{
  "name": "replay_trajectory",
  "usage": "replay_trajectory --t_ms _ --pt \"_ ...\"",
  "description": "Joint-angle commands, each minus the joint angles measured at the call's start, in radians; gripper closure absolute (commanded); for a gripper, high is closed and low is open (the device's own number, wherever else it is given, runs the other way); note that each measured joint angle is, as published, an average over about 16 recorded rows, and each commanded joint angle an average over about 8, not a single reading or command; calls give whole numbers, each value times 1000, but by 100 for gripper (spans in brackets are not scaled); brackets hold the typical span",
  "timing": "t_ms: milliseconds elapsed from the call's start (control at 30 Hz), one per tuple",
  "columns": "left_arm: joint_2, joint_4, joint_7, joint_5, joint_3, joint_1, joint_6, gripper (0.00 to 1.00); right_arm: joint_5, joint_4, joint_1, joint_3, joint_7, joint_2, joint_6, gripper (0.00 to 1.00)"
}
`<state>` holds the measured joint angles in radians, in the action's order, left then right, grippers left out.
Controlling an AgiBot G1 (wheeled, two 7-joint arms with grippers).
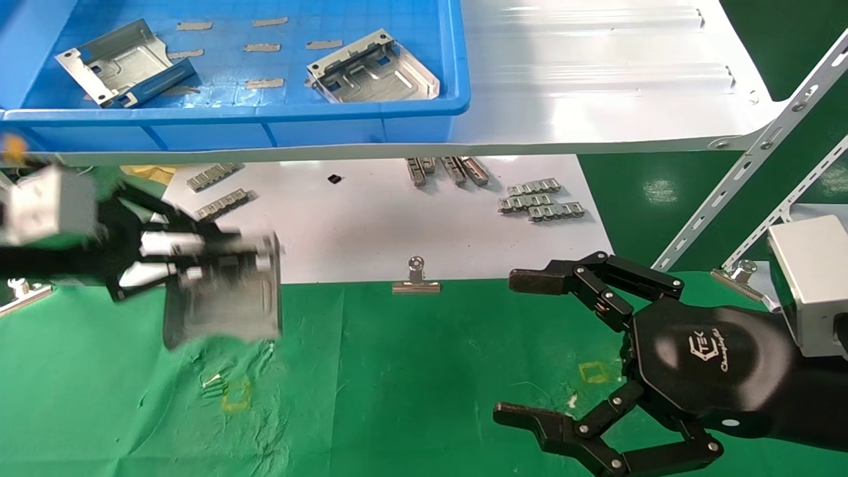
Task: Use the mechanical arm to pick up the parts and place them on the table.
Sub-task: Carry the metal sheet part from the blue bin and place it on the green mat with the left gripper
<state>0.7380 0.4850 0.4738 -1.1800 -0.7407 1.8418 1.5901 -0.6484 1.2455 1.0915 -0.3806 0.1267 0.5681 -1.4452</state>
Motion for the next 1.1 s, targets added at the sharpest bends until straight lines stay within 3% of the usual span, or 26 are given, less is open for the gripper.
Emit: replay_trajectory --t_ms 33,267,533,600,800,833,867,1100 --pt "-12 -15 -8 26 -10 -3 -5 100 0 0 0 0 0 0 0 0" --pt "-11 -31 64 -16 -89 -17 -6 100 0 0 0 0 0 0 0 0" --pt "18 -96 219 -39 -158 -83 -10 100 0 0 0 0 0 0 0 0" --pt "30 -125 257 -31 -163 -102 -14 87 0 0 0 0 0 0 0 0" --pt "57 -219 369 -1 -159 -146 -45 12 0 0 0 0 0 0 0 0" --pt "60 -234 387 5 -155 -152 -53 5 0 0 0 0 0 0 0 0" --pt "64 -249 403 12 -151 -157 -59 0 0 0 0 0 0 0 0 0" --pt "85 -329 478 51 -127 -184 -51 0 0 0 0 0 0 0 0 0"
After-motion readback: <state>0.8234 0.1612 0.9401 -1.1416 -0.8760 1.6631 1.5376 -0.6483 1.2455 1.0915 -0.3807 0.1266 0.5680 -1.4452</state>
